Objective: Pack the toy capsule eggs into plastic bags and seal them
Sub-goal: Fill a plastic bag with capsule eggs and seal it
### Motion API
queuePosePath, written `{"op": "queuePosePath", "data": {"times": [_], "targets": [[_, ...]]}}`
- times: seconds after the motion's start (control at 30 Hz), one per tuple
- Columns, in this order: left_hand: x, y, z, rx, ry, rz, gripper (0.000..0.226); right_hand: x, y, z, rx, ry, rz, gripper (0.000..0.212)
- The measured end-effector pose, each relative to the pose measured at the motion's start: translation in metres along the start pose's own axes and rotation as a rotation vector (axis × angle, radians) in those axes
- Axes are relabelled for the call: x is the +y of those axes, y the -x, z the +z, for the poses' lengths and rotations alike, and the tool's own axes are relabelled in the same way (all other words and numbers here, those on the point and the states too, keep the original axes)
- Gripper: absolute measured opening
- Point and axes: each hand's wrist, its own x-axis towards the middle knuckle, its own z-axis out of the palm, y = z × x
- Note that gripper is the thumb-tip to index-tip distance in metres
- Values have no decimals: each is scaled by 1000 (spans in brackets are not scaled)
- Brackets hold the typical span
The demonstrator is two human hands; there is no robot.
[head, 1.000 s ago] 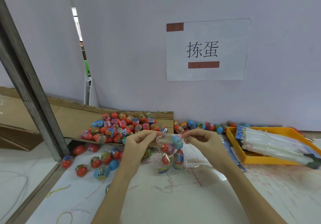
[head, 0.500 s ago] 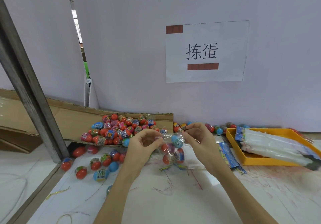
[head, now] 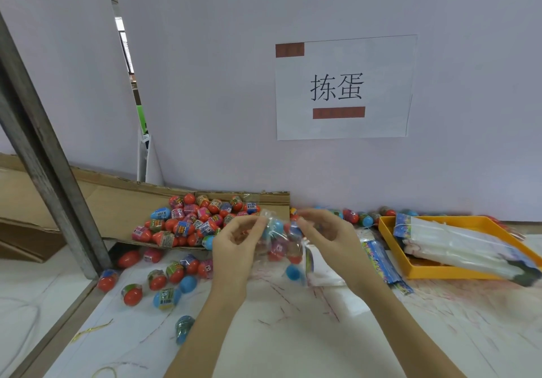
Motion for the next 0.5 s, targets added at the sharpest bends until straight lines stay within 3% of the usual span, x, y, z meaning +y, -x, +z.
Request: {"op": "queuePosePath", "data": {"times": [0.1, 0.33, 0.5], "targets": [[1, -1, 0, 28, -3, -47, 7, 0, 1, -1, -15, -42, 127, 8], [5, 0, -3, 1, -11, -69, 10, -6, 2, -1, 1, -197, 219, 18], [5, 2, 2, 5, 90, -139, 22, -4, 5, 6, 145, -363, 235, 26]]}}
